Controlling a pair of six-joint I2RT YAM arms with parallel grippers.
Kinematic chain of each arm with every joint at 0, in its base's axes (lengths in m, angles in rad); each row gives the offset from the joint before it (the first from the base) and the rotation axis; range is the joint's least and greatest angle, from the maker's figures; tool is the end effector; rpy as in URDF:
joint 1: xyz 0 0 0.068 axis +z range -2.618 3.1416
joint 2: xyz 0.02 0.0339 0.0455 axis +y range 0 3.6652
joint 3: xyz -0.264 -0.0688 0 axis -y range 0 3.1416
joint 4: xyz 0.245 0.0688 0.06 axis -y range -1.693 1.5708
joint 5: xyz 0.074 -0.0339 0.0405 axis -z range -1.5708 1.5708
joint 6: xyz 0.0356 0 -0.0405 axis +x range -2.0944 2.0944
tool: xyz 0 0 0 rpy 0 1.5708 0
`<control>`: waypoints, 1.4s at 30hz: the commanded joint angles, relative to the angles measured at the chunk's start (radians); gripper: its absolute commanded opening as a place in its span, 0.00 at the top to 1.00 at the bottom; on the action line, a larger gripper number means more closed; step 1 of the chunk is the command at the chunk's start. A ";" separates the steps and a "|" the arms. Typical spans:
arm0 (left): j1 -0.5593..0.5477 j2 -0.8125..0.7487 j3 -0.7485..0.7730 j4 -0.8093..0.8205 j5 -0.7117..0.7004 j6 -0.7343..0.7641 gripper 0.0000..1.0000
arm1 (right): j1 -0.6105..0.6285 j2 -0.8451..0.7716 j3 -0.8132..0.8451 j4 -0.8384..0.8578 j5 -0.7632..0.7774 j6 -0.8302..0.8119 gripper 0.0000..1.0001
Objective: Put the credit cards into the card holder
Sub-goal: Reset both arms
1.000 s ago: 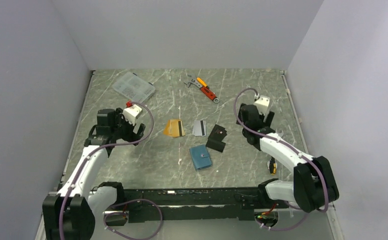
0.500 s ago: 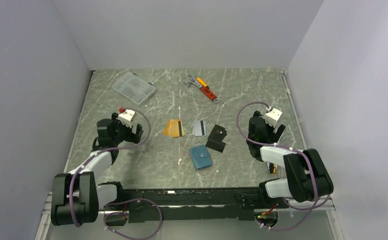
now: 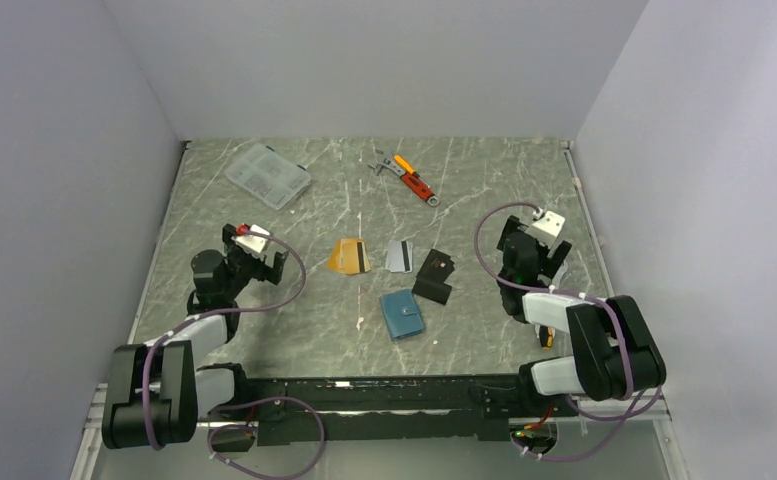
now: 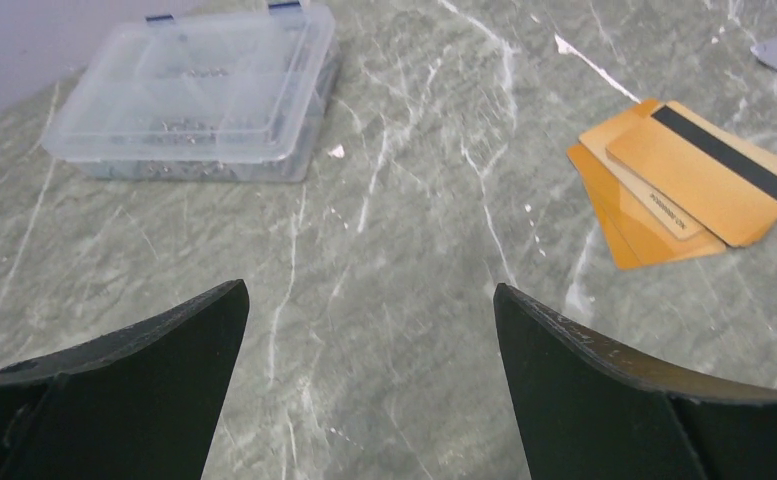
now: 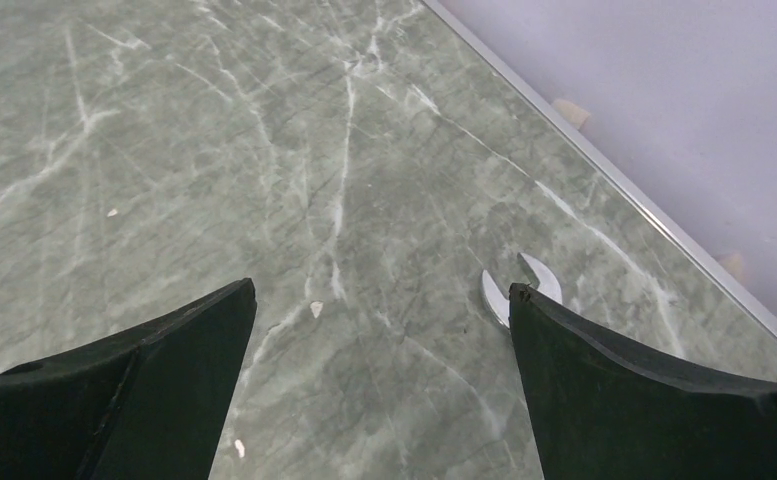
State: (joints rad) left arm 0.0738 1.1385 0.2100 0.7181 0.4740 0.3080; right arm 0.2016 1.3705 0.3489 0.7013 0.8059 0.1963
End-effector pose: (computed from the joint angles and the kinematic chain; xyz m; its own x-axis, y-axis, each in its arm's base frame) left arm 0.2082 -0.0009 0.1709 -0.0834 0.2643 -0.9608 0.4248 0.8816 0.2056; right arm 0.2405 0.0229 0.1635 -0.1987 0.0972 -0.9752 0.5822 0.8122 -0.0377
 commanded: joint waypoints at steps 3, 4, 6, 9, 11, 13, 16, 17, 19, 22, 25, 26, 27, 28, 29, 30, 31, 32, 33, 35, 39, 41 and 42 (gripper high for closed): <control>0.005 0.107 0.005 0.252 0.010 -0.061 0.01 | -0.004 -0.076 -0.046 0.068 -0.022 0.042 0.00; 0.012 0.109 0.027 0.207 -0.005 -0.067 0.01 | -0.004 -0.081 -0.056 0.083 -0.015 0.036 0.00; 0.019 0.122 0.053 0.170 0.000 -0.070 0.01 | -0.004 -0.094 -0.084 0.134 -0.026 0.010 0.00; 0.032 0.141 0.070 0.165 -0.013 -0.096 0.01 | -0.002 -0.136 -0.123 0.156 -0.065 0.031 0.00; 0.036 0.155 0.095 0.138 -0.054 -0.116 0.01 | -0.003 -0.163 -0.148 0.177 -0.083 0.040 0.00; 0.038 0.171 0.098 0.156 -0.070 -0.133 0.01 | -0.004 -0.159 -0.146 0.180 -0.095 0.030 0.00; 0.038 0.166 0.095 0.148 -0.082 -0.135 0.01 | -0.004 -0.143 -0.134 0.188 -0.150 -0.014 0.00; 0.038 0.167 0.099 0.144 -0.081 -0.134 0.01 | -0.004 -0.140 -0.132 0.192 -0.176 -0.029 0.00; 0.038 0.170 0.097 0.154 -0.082 -0.137 0.01 | -0.002 -0.143 -0.136 0.202 -0.198 -0.046 0.00; 0.039 0.169 0.097 0.148 -0.082 -0.138 0.01 | -0.002 -0.181 -0.162 0.215 -0.222 -0.033 0.00; 0.040 0.169 0.098 0.149 -0.081 -0.139 0.01 | -0.004 -0.160 -0.177 0.286 -0.162 -0.086 0.00; 0.039 0.169 0.098 0.149 -0.080 -0.139 0.01 | -0.004 -0.157 -0.174 0.293 -0.158 -0.097 0.00; 0.040 0.168 0.097 0.147 -0.081 -0.139 0.01 | -0.004 -0.166 -0.168 0.282 -0.163 -0.102 0.00; 0.039 0.168 0.098 0.147 -0.080 -0.139 0.00 | -0.004 -0.184 -0.167 0.265 -0.174 -0.102 0.00; 0.040 0.167 0.098 0.147 -0.080 -0.139 0.01 | -0.004 -0.203 -0.176 0.262 -0.172 -0.097 0.00; 0.040 0.167 0.096 0.148 -0.081 -0.139 0.01 | -0.006 -0.220 -0.188 0.272 -0.158 -0.091 0.00; 0.040 0.167 0.096 0.150 -0.080 -0.138 0.01 | -0.008 -0.238 -0.200 0.283 -0.136 -0.079 0.00; 0.040 0.168 0.096 0.149 -0.080 -0.139 0.01 | -0.018 -0.255 -0.204 0.276 -0.122 -0.062 0.00; 0.039 0.168 0.097 0.149 -0.081 -0.139 0.01 | -0.027 -0.275 -0.204 0.269 -0.125 -0.051 0.00; 0.039 0.167 0.096 0.149 -0.081 -0.139 0.01 | -0.039 -0.303 -0.190 0.245 -0.175 -0.038 0.00; 0.040 0.167 0.097 0.150 -0.081 -0.139 0.01 | -0.067 -0.212 -0.144 0.279 -0.258 -0.128 0.00; 0.040 0.166 0.095 0.150 -0.081 -0.138 0.01 | -0.098 -0.159 -0.111 0.272 -0.297 -0.131 0.00; 0.040 0.165 0.096 0.150 -0.080 -0.139 0.01 | -0.110 -0.145 -0.102 0.225 -0.331 -0.118 0.00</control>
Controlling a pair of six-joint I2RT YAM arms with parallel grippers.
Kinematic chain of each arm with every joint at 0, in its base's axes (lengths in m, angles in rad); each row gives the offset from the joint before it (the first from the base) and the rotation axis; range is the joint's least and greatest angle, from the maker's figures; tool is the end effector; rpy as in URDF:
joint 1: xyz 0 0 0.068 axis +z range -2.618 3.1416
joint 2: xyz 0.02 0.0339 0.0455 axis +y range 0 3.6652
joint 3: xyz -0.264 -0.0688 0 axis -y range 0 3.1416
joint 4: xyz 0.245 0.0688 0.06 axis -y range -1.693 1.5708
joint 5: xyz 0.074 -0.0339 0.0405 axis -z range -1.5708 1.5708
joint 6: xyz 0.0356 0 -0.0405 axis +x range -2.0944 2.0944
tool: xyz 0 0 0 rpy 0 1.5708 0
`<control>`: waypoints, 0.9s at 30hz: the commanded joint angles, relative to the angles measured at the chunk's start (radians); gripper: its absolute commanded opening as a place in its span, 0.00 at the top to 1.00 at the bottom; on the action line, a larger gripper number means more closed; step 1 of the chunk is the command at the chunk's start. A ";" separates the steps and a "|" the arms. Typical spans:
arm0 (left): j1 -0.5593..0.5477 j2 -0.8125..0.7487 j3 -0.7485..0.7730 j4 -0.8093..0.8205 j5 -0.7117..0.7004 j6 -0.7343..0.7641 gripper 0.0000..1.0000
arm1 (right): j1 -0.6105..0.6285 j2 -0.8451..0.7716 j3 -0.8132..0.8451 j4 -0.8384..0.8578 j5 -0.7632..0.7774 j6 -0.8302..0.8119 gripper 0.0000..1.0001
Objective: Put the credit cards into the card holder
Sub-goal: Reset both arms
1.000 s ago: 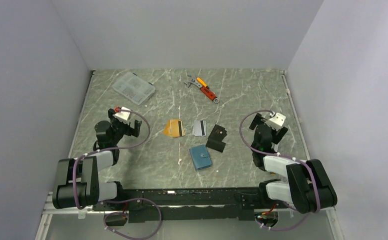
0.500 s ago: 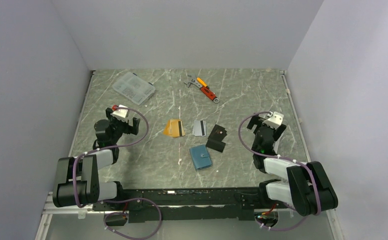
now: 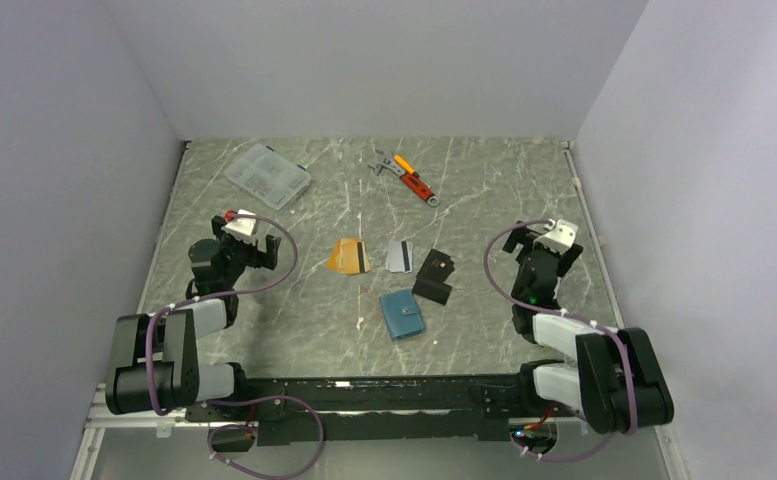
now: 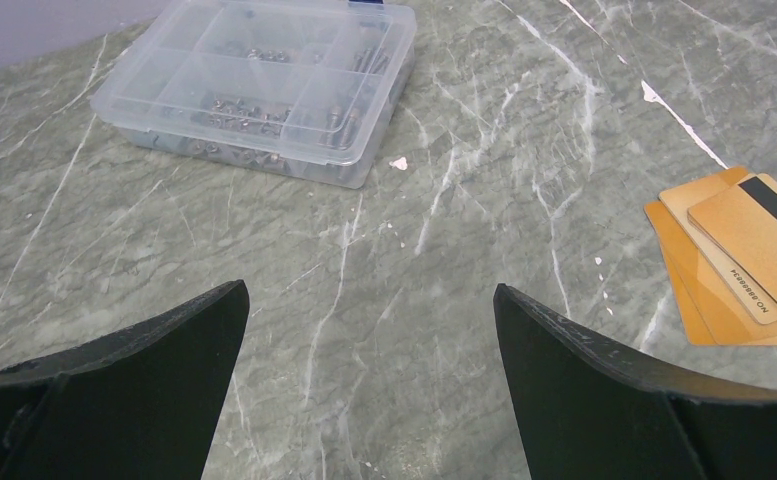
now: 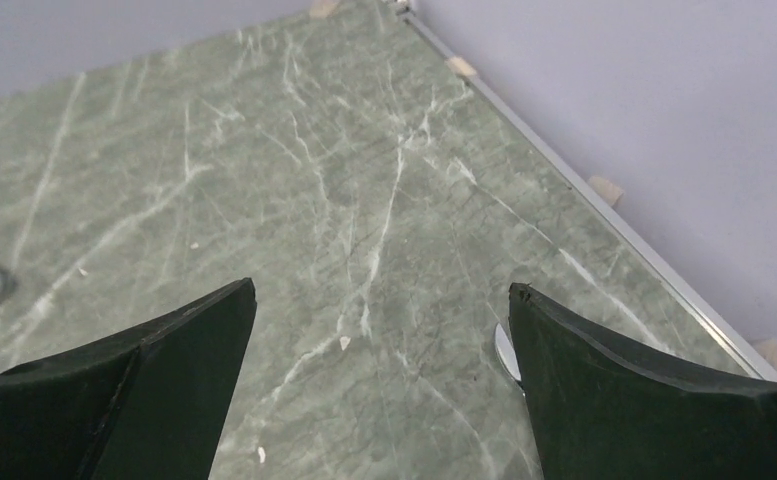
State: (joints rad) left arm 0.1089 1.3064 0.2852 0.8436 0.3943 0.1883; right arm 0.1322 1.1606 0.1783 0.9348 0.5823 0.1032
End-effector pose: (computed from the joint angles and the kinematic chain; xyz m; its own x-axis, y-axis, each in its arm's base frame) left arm 0.2354 0.0120 0.1719 -0.1209 0.1606 -0.9796 0.3035 0.9455 0.1176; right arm 0.2050 0.0075 0.1802 -0.0021 0.0865 -0.9962 0.4370 0.8962 0.0769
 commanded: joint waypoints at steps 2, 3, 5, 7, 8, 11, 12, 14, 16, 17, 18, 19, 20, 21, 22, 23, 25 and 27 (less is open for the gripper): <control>0.005 -0.002 0.020 0.025 0.000 -0.019 0.01 | -0.045 0.120 0.019 0.088 -0.118 -0.019 0.00; 0.005 -0.002 0.020 0.025 -0.001 -0.019 0.01 | -0.044 0.130 0.003 0.123 -0.094 -0.016 0.00; 0.005 -0.002 0.020 0.026 0.000 -0.019 0.01 | -0.045 0.159 0.007 0.151 -0.105 -0.015 0.00; 0.005 -0.004 0.020 0.025 -0.001 -0.020 0.01 | -0.045 0.232 0.019 0.199 -0.147 -0.034 0.00; 0.004 -0.003 0.019 0.025 0.000 -0.020 0.01 | -0.045 0.324 0.027 0.272 -0.169 -0.061 0.00; 0.005 -0.004 0.019 0.026 -0.001 -0.019 0.00 | -0.096 0.322 0.074 0.170 -0.221 -0.017 0.00; 0.005 -0.004 0.020 0.026 0.000 -0.020 0.01 | -0.108 0.332 0.068 0.201 -0.233 -0.022 0.00; 0.005 -0.003 0.017 0.031 -0.007 -0.022 0.01 | -0.111 0.311 0.071 0.155 -0.235 -0.004 0.00; 0.005 0.001 0.028 0.016 -0.005 -0.022 0.01 | -0.109 0.318 0.060 0.200 -0.229 -0.022 0.00; 0.005 0.007 0.036 0.006 -0.008 -0.026 0.01 | -0.109 0.309 0.063 0.176 -0.229 -0.015 0.00; 0.005 0.011 0.048 -0.014 -0.013 -0.028 0.01 | -0.109 0.308 0.063 0.170 -0.229 -0.015 0.00; 0.004 0.018 0.076 -0.045 -0.018 -0.030 0.01 | -0.109 0.313 0.060 0.185 -0.228 -0.018 0.00; 0.005 0.028 0.107 -0.090 -0.024 -0.031 0.01 | -0.109 0.314 0.060 0.191 -0.228 -0.020 0.00; 0.004 0.045 0.149 -0.144 -0.037 -0.038 0.01 | -0.109 0.312 0.062 0.183 -0.228 -0.017 0.00; 0.005 0.076 0.205 -0.214 -0.053 -0.044 0.01 | -0.109 0.310 0.063 0.175 -0.228 -0.016 0.00; 0.005 0.114 0.273 -0.332 -0.074 -0.056 0.01 | -0.109 0.310 0.063 0.178 -0.228 -0.016 0.00; 0.003 0.268 0.507 -0.705 -0.093 -0.050 0.01 | -0.109 0.308 0.063 0.175 -0.228 -0.016 0.00; -0.008 0.488 0.783 -1.072 0.081 0.177 0.01 | -0.109 0.310 0.064 0.177 -0.228 -0.016 0.00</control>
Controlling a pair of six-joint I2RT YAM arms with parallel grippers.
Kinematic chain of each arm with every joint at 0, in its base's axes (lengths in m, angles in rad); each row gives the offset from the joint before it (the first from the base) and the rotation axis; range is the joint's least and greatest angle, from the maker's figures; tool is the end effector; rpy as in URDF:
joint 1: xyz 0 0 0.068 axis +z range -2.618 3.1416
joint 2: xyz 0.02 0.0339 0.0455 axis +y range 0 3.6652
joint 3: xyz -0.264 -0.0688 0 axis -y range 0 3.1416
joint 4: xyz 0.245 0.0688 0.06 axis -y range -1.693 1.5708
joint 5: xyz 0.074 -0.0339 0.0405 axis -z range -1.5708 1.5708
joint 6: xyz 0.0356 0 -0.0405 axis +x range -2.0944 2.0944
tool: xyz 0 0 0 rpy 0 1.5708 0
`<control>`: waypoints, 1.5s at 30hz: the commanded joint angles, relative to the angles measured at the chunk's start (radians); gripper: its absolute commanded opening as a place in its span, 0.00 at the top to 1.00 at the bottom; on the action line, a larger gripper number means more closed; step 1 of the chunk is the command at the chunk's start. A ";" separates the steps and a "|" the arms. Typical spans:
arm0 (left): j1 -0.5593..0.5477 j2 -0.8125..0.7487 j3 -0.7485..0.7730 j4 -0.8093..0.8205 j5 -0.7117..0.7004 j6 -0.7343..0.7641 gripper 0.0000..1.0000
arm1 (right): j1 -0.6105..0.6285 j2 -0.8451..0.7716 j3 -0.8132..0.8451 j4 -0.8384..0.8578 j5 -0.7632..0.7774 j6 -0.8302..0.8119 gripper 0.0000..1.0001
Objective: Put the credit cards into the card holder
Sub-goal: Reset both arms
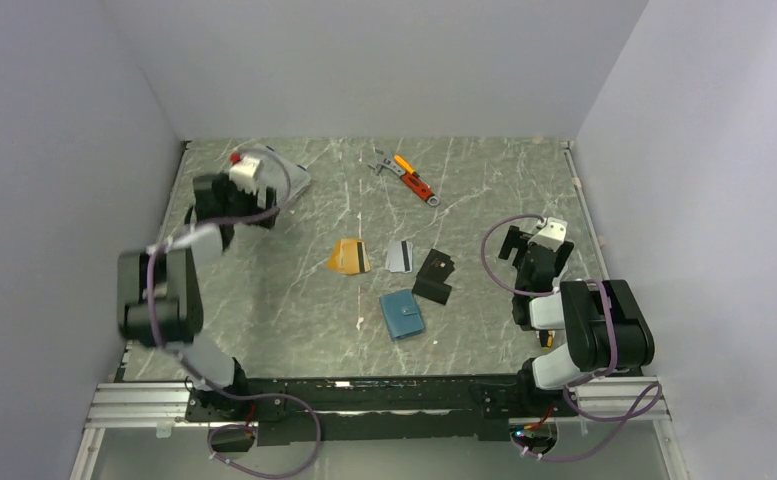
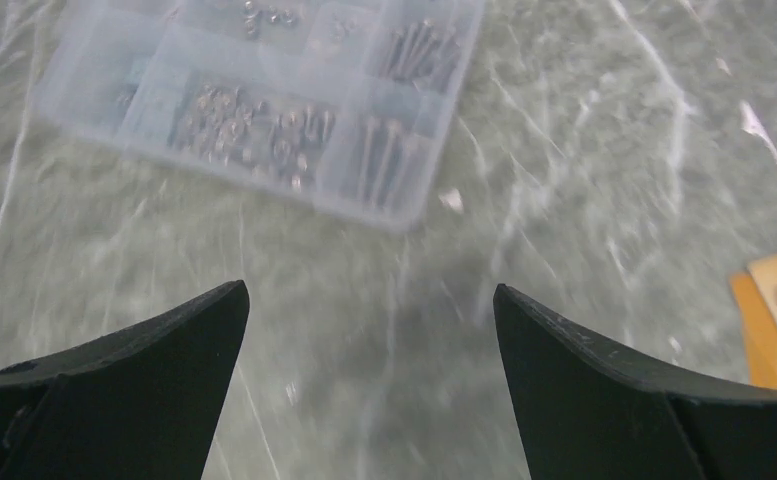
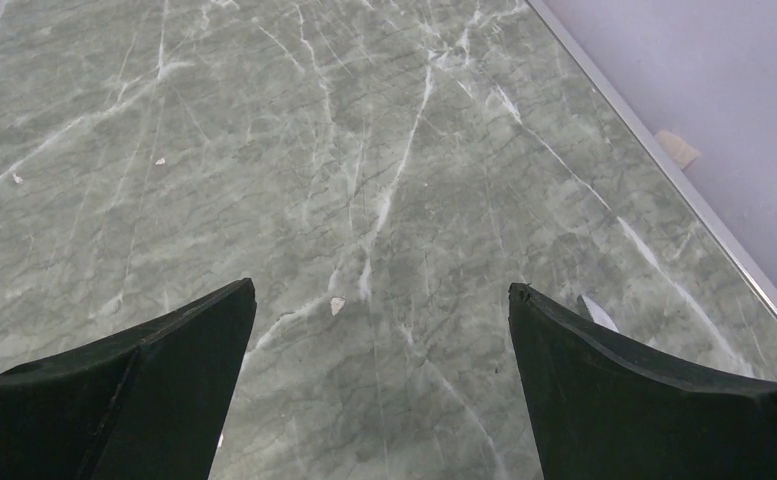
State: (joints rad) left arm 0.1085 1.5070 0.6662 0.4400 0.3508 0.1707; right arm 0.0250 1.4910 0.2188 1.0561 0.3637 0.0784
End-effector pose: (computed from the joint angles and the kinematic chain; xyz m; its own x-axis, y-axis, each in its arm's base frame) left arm 0.3097 0.0214 0.1925 -0.3461 0.1228 -0.9301 0.2757 0.9609 0.0243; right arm 0.2334 -0.0068 0.1372 -0.1883 0.0685 -0.9797 0.3398 0.9405 0.0005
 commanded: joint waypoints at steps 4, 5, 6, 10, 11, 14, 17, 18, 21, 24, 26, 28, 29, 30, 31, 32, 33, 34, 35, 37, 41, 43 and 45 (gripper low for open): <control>0.007 0.515 0.737 -1.207 0.551 0.555 0.03 | -0.002 -0.021 0.022 0.054 -0.009 0.009 0.00; 0.008 0.505 0.754 -1.356 0.667 0.761 0.01 | -0.002 -0.021 0.022 0.054 -0.009 0.008 0.00; 0.007 0.474 0.730 -1.361 0.714 0.812 0.01 | -0.002 -0.021 0.022 0.056 -0.009 0.009 0.00; -0.007 0.228 0.466 -0.951 0.646 0.543 0.00 | -0.002 -0.021 0.022 0.054 -0.009 0.009 0.00; -0.011 0.169 0.414 -0.890 0.625 0.507 0.01 | -0.002 -0.020 0.022 0.055 -0.009 0.009 0.00; -0.020 0.012 0.283 -0.723 0.515 0.396 0.01 | -0.002 -0.021 0.022 0.054 -0.009 0.009 0.00; -0.003 -0.058 0.192 -0.708 0.666 0.482 0.01 | -0.002 -0.021 0.022 0.054 -0.009 0.009 0.00; 0.010 -0.072 0.157 -0.676 0.695 0.476 0.01 | -0.002 -0.021 0.022 0.054 -0.009 0.009 0.00; 0.020 -0.108 0.096 -0.515 0.633 0.391 0.01 | -0.002 -0.021 0.022 0.054 -0.009 0.009 0.00; 0.019 -0.183 -0.013 -0.324 0.524 0.334 0.01 | -0.002 -0.021 0.022 0.054 -0.009 0.009 0.00; 0.008 -0.259 -0.166 -0.062 0.345 0.231 0.01 | -0.002 -0.021 0.022 0.054 -0.009 0.009 0.00; -0.011 -0.305 -0.289 0.142 0.169 0.146 0.01 | -0.002 -0.021 0.022 0.055 -0.009 0.009 0.00; -0.013 -0.320 -0.317 0.177 0.111 0.124 0.01 | -0.001 -0.021 0.022 0.053 -0.009 0.009 0.00; -0.024 -0.322 -0.337 0.205 0.054 0.114 0.01 | -0.002 -0.021 0.022 0.055 -0.008 0.009 0.00; -0.029 -0.317 -0.349 0.237 0.001 0.091 0.01 | -0.001 -0.021 0.023 0.055 -0.009 0.009 0.00; -0.037 -0.312 -0.338 0.213 -0.049 0.038 0.01 | -0.001 -0.021 0.022 0.055 -0.009 0.009 0.00; -0.040 -0.305 -0.308 0.143 -0.096 0.009 0.00 | -0.002 -0.020 0.022 0.054 -0.009 0.009 0.00; -0.040 -0.286 -0.289 0.138 -0.114 -0.005 0.01 | -0.002 -0.021 0.022 0.054 -0.009 0.009 0.00; -0.040 -0.281 -0.283 0.132 -0.142 -0.025 0.01 | -0.002 -0.021 0.022 0.054 -0.009 0.009 0.00; -0.039 -0.290 -0.325 0.237 -0.195 -0.072 0.01 | -0.002 -0.021 0.022 0.054 -0.009 0.009 0.00; -0.057 -0.366 -0.466 0.463 -0.291 -0.085 0.01 | -0.002 -0.021 0.023 0.054 -0.008 0.009 0.00; -0.061 -0.315 -0.608 0.761 -0.292 -0.065 0.01 | -0.002 -0.021 0.022 0.054 -0.009 0.009 0.00; -0.063 -0.129 -0.697 1.132 -0.298 -0.063 0.01 | -0.002 -0.020 0.022 0.054 -0.009 0.009 0.00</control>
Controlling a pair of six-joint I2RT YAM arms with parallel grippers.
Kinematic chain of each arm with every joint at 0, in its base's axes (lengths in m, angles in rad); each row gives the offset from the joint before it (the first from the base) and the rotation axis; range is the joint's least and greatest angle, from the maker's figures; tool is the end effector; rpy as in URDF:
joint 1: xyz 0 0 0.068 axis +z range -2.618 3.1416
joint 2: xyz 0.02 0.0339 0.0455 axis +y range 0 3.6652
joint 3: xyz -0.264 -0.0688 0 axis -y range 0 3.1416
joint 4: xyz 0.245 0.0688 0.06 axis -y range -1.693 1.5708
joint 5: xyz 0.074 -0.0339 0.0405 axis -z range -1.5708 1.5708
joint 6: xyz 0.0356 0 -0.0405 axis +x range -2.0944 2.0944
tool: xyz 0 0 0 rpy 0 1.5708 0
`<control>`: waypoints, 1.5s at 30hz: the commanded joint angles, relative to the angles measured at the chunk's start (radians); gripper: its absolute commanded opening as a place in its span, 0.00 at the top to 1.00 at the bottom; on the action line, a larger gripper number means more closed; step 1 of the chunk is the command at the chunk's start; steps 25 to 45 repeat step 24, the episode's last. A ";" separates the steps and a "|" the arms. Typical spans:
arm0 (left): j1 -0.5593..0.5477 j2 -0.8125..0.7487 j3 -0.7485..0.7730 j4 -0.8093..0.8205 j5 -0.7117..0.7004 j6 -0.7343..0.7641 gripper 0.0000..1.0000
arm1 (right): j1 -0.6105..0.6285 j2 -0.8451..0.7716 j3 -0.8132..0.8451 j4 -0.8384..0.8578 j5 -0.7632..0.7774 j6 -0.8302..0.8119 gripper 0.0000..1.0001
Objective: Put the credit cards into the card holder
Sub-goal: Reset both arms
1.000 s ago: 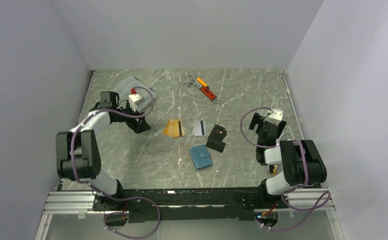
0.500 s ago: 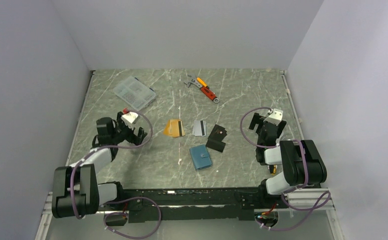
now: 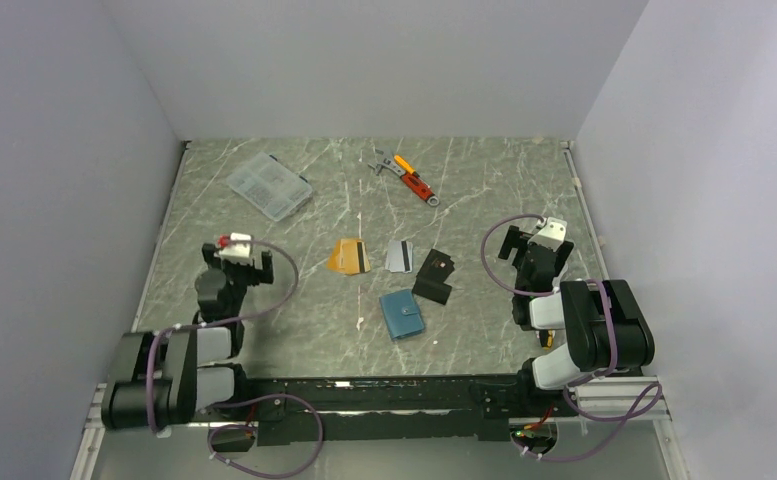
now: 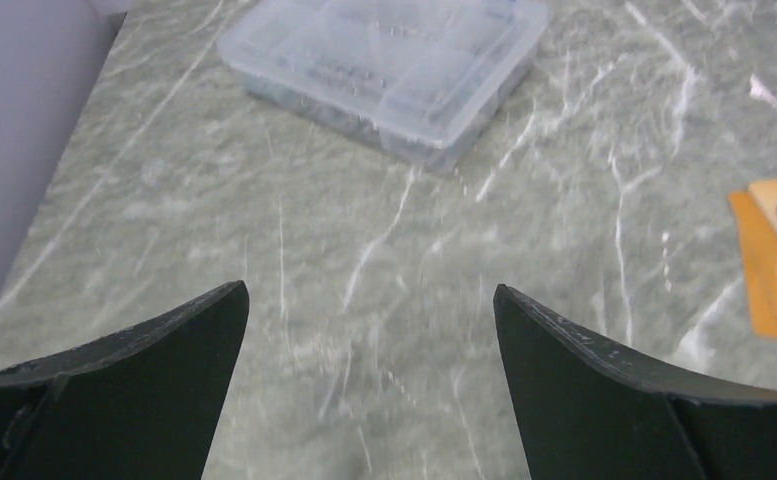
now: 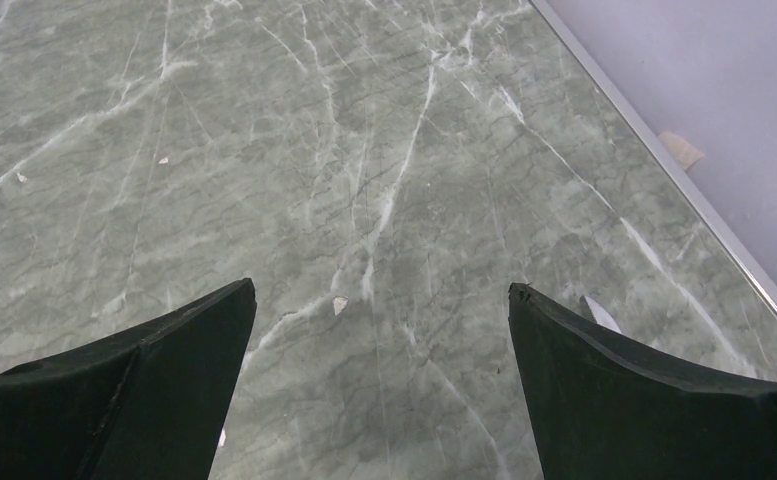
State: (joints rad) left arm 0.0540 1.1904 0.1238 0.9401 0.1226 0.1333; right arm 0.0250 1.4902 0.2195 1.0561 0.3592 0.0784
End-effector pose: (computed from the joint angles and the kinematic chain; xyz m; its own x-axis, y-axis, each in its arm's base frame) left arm 0.2013 0.0065 0.1593 -0.1159 0.1258 -0.9853 0.0837 0.9897 0.1166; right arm 0.2336 -0.0067 0.1375 -0.1872 0.0687 -0.9799 0.3356 0.9420 0.0019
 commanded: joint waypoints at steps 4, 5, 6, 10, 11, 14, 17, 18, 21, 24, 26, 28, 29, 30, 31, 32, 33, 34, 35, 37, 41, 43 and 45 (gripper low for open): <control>0.034 0.140 0.075 0.137 0.034 -0.041 0.01 | -0.002 -0.019 0.022 0.055 -0.004 0.009 0.00; 0.044 0.176 0.119 0.121 0.050 -0.054 0.01 | -0.002 -0.020 0.021 0.056 -0.004 0.008 0.00; 0.046 0.137 0.110 0.070 0.045 -0.048 0.01 | -0.002 -0.021 0.021 0.053 -0.005 0.009 0.00; 0.043 0.139 0.121 0.047 0.051 -0.040 0.01 | -0.002 -0.020 0.021 0.055 -0.005 0.009 0.00; 0.033 0.153 0.114 0.076 0.030 -0.038 0.01 | -0.002 -0.021 0.021 0.054 -0.004 0.009 0.00; 0.029 0.137 0.113 0.058 0.039 -0.030 0.01 | -0.002 -0.020 0.021 0.055 -0.005 0.009 0.00; 0.030 0.148 0.105 0.094 0.040 -0.033 0.01 | -0.002 -0.020 0.021 0.054 -0.004 0.009 0.00; 0.029 0.140 0.113 0.062 0.039 -0.030 0.01 | -0.002 -0.019 0.021 0.054 -0.005 0.009 0.00; 0.030 0.160 0.108 0.108 0.038 -0.035 0.01 | -0.002 -0.021 0.021 0.054 -0.005 0.009 0.00; 0.030 0.145 0.108 0.087 0.038 -0.029 0.01 | -0.002 -0.020 0.021 0.054 -0.005 0.009 0.00; 0.030 0.145 0.108 0.087 0.038 -0.029 0.01 | -0.002 -0.020 0.021 0.054 -0.005 0.009 0.00; 0.030 0.145 0.108 0.087 0.038 -0.029 0.01 | -0.002 -0.020 0.021 0.054 -0.005 0.009 0.00; 0.030 0.145 0.108 0.087 0.038 -0.029 0.01 | -0.002 -0.020 0.021 0.054 -0.005 0.009 0.00; 0.030 0.145 0.108 0.087 0.038 -0.029 0.01 | -0.002 -0.020 0.021 0.054 -0.005 0.009 0.00; 0.030 0.145 0.108 0.087 0.038 -0.029 0.01 | -0.002 -0.020 0.021 0.054 -0.005 0.009 0.00; 0.030 0.145 0.108 0.087 0.038 -0.029 0.01 | -0.002 -0.020 0.021 0.054 -0.005 0.009 0.00; 0.030 0.145 0.108 0.087 0.038 -0.029 0.01 | -0.002 -0.020 0.021 0.054 -0.005 0.009 0.00; 0.030 0.145 0.108 0.087 0.038 -0.029 0.01 | -0.002 -0.020 0.021 0.054 -0.005 0.009 0.00; 0.030 0.145 0.108 0.087 0.038 -0.029 0.01 | -0.002 -0.020 0.021 0.054 -0.005 0.009 0.00; 0.030 0.145 0.108 0.087 0.038 -0.029 0.01 | -0.002 -0.020 0.021 0.054 -0.005 0.009 0.00; 0.030 0.145 0.108 0.087 0.038 -0.029 0.01 | -0.002 -0.020 0.021 0.054 -0.005 0.009 0.00; 0.030 0.145 0.108 0.087 0.038 -0.029 0.01 | -0.002 -0.020 0.021 0.054 -0.005 0.009 0.00; 0.030 0.145 0.108 0.087 0.038 -0.029 0.01 | -0.002 -0.020 0.021 0.054 -0.005 0.009 0.00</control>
